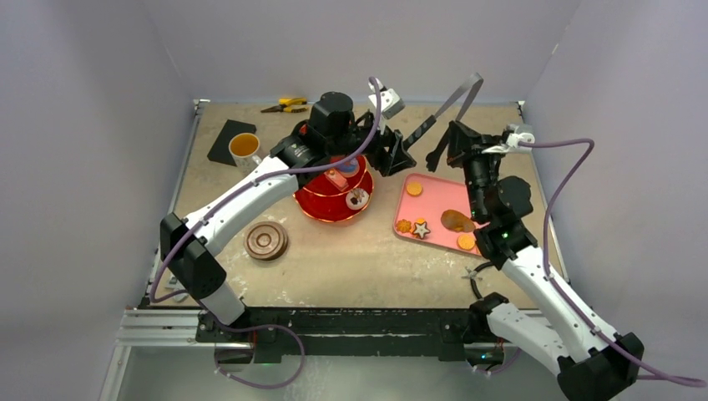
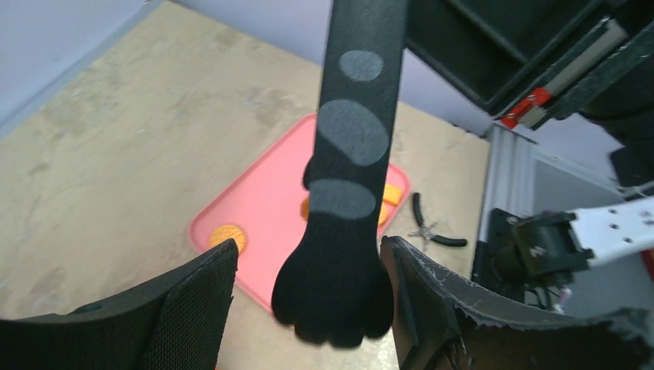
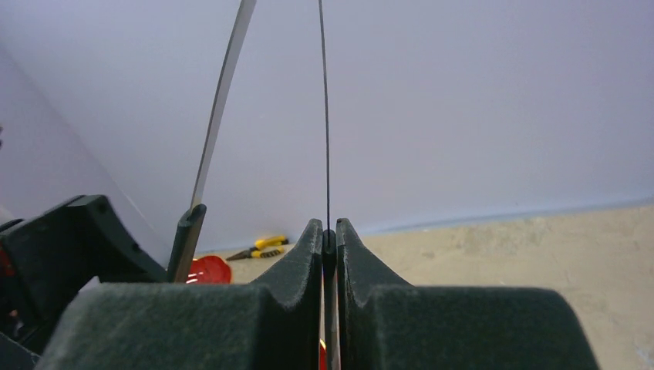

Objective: Serve the afternoon tea
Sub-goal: Pick up the clamp from the center of the board.

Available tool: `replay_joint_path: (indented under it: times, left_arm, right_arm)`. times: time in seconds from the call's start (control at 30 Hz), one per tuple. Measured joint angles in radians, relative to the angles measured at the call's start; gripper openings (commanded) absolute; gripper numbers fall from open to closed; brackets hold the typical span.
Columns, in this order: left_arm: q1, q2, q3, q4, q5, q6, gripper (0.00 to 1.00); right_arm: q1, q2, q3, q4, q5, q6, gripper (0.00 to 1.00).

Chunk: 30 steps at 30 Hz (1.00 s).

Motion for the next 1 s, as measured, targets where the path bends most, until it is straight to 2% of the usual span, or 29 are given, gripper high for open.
replay_joint_path:
  times: [0.1,0.2,0.3,0.4,0.47,0.57,0.67,0.87,1.0]
  left_arm:
    - [0.000,0.006,0.020,0.013,0.083,-0.029,0.65]
    - [0.000,0.006,0.032,0.025,0.145,-0.045,0.58]
    - [0.000,0.006,0.037,0.027,0.167,-0.043,0.43]
    - [0.000,0.006,0.037,0.024,0.160,-0.029,0.19]
    - [0.000,0.005,0.037,0.029,0.143,-0.014,0.08]
    - [0.000,0.004,0.037,0.032,0.128,0.010,0.05]
    - [-0.003,0.002,0.037,0.032,0.105,0.025,0.01]
    - [-0.002,-0.006,0.034,0.028,0.053,0.101,0.00]
    - [0.003,-0.026,0.024,0.016,0.035,0.179,0.00]
  right_arm:
    - [0.019,-0.010,0.000,0.027,-0.020,-0.020,0.03]
    - [0.035,-0.007,0.000,0.029,-0.035,-0.031,0.03]
    - [0.042,0.000,0.000,0.029,-0.039,-0.034,0.03]
    - [0.044,0.003,0.000,0.027,-0.040,-0.036,0.03]
    - [0.046,0.004,0.000,0.019,-0.054,-0.040,0.03]
    - [0.051,0.004,0.000,0.022,-0.062,-0.043,0.03]
    - [0.051,0.005,0.000,0.022,-0.064,-0.044,0.15]
    - [0.051,0.013,0.015,-0.021,-0.119,-0.005,0.57]
    - [0.050,0.016,0.068,-0.138,-0.198,0.041,0.79]
